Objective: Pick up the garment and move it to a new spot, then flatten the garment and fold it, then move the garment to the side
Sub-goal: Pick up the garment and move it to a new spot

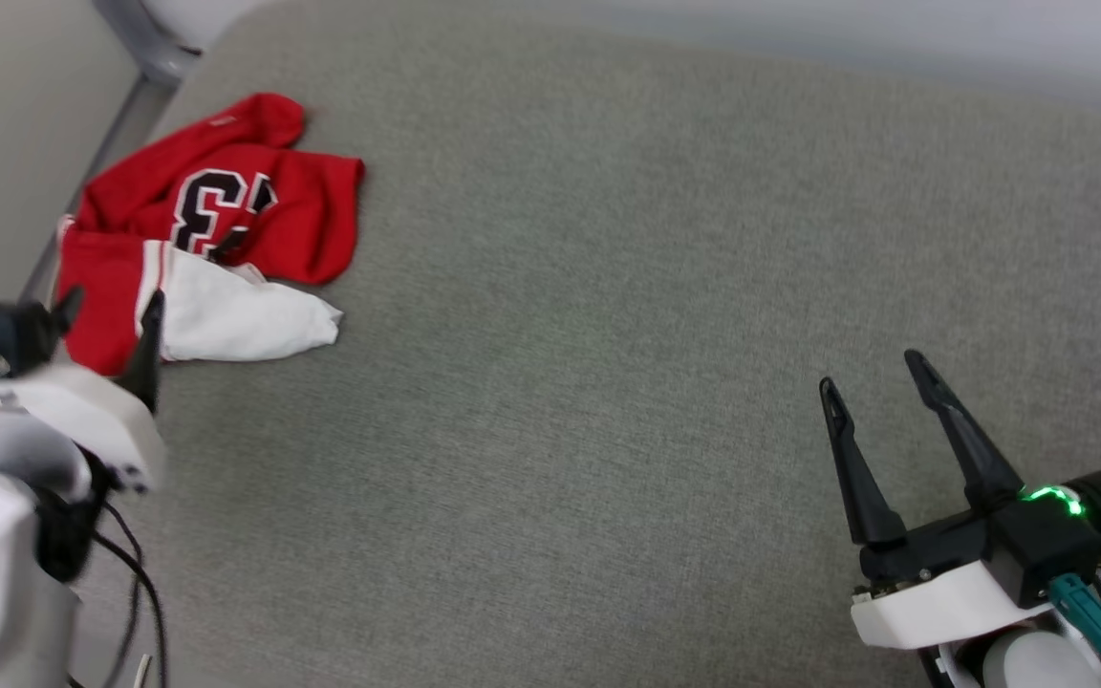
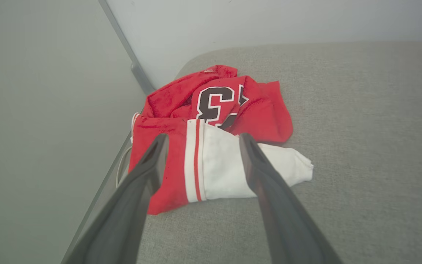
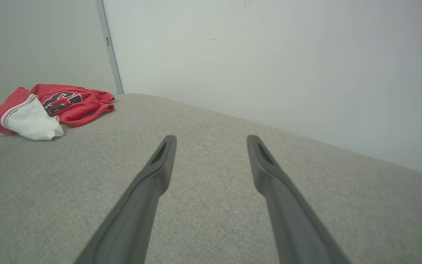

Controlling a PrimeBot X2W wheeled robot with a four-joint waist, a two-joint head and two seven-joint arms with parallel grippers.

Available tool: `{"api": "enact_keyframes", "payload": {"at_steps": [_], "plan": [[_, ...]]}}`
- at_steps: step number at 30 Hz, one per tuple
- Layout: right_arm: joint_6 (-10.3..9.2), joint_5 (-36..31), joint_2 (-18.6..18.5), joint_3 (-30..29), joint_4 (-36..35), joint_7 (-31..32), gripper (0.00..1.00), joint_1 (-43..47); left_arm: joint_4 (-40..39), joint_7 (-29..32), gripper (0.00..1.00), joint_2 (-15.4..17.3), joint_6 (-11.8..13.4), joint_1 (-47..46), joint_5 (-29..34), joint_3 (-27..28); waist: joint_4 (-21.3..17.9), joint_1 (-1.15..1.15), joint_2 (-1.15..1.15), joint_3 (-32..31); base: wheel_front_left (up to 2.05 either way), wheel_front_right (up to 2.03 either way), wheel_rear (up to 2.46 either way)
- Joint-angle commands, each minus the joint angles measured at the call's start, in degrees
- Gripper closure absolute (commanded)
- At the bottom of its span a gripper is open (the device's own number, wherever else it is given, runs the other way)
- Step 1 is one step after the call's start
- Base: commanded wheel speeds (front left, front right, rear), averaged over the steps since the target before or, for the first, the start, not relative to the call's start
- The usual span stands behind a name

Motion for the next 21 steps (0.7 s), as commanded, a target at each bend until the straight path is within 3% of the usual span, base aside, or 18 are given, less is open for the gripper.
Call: {"api": "enact_keyframes", "payload": {"at_steps": [1,6,11,16,21], "plan": [[-0.06,-0.2,-0.4,-0.2,-0.9,-0.1,0.0,-0.9,0.8,1.9,0.0,1.7,-0.1,-2.4,-1.6,-1.1,-1.9,-0.02,0.0,4.8,0.0,0.0,0.0],[-0.06,-1.1,-1.9,-0.4,-3.6,-0.1,0.0,-2.0,4.1,13.7,0.0,9.6,0.0,-10.3,-11.6,-7.4,-2.9,-0.02,0.0,10.1,0.0,0.0,0.0],[-0.06,-1.9,-2.8,-1.1,-5.0,-0.1,0.0,-2.8,7.1,21.4,0.0,14.9,0.0,-15.9,-20.2,-11.8,-3.8,-0.02,0.0,13.8,0.0,0.0,0.0],[-0.06,-2.6,-3.0,-2.5,-6.3,-0.1,0.0,-2.5,10.6,26.0,0.0,17.9,0.0,-19.7,-26.1,-14.7,-4.7,-0.02,0.0,16.6,0.0,0.0,0.0],[-0.06,-3.3,-3.3,-3.2,-7.8,-0.1,0.0,-1.5,14.8,27.1,0.0,18.2,0.0,-22.3,-28.9,-17.2,-5.2,-0.02,0.0,18.7,0.0,0.0,0.0]]}}
